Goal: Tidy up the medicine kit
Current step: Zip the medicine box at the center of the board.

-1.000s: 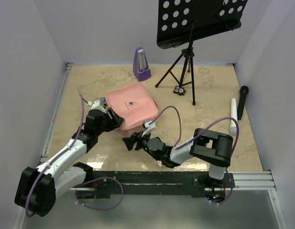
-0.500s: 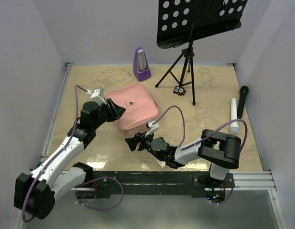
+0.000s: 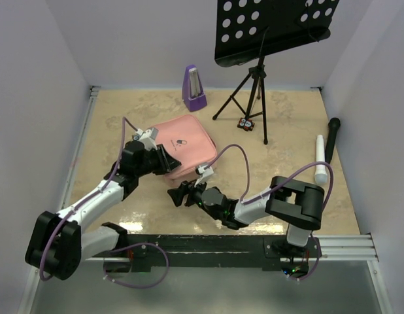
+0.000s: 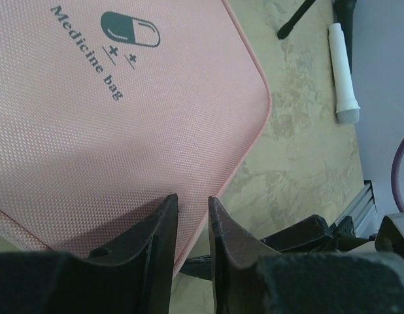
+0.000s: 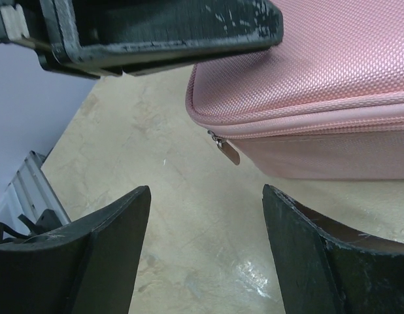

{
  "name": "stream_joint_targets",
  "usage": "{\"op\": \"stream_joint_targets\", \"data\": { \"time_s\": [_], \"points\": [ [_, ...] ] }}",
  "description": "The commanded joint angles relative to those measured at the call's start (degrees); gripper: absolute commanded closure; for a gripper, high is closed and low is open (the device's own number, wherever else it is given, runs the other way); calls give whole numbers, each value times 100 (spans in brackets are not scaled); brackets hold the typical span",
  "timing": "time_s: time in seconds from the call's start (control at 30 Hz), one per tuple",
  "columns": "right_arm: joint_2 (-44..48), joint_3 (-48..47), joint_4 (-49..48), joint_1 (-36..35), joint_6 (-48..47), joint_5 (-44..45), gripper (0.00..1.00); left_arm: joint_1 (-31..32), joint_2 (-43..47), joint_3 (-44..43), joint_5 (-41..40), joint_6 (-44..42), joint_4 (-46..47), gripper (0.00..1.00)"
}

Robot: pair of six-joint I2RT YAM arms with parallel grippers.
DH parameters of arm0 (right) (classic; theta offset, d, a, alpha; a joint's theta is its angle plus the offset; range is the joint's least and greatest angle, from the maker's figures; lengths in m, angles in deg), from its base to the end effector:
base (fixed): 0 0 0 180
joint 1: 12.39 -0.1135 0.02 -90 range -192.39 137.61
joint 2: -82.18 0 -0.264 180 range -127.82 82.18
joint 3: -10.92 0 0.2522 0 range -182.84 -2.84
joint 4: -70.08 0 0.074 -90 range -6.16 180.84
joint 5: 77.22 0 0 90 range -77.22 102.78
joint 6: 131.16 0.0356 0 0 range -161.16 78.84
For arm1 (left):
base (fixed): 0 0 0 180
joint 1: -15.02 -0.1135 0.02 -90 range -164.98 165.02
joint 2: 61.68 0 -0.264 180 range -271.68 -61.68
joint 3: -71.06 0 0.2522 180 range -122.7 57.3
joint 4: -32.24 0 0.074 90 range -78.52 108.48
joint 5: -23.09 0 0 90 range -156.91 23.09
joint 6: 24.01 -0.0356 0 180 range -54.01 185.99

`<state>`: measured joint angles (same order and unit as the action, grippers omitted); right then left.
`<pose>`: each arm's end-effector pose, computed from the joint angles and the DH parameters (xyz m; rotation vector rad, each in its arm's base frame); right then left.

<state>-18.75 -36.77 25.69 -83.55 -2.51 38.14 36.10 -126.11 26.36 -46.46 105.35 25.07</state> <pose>0.1197 0.3035 0.1543 -0.1701 1.8161 1.0233 0.2187 -0.0976 0.2179 -0.1066 2.1634 -1.0009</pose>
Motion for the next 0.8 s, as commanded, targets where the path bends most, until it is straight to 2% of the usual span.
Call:
{"op": "stream_joint_targets", "data": {
  "time_s": [0.0, 0.57, 0.77],
  "points": [
    [-59, -263, 76, 5, 142, 188, 26, 28, -114, 158, 161, 2, 457, 71],
    [-349, -553, 199, 111, 266, 452, 27, 19, -457, 853, -489, 371, 835, 81],
    [-498, -711, 172, 111, 46, 487, 31, 19, -527, 870, -612, 371, 809, 82]
  ]
}}
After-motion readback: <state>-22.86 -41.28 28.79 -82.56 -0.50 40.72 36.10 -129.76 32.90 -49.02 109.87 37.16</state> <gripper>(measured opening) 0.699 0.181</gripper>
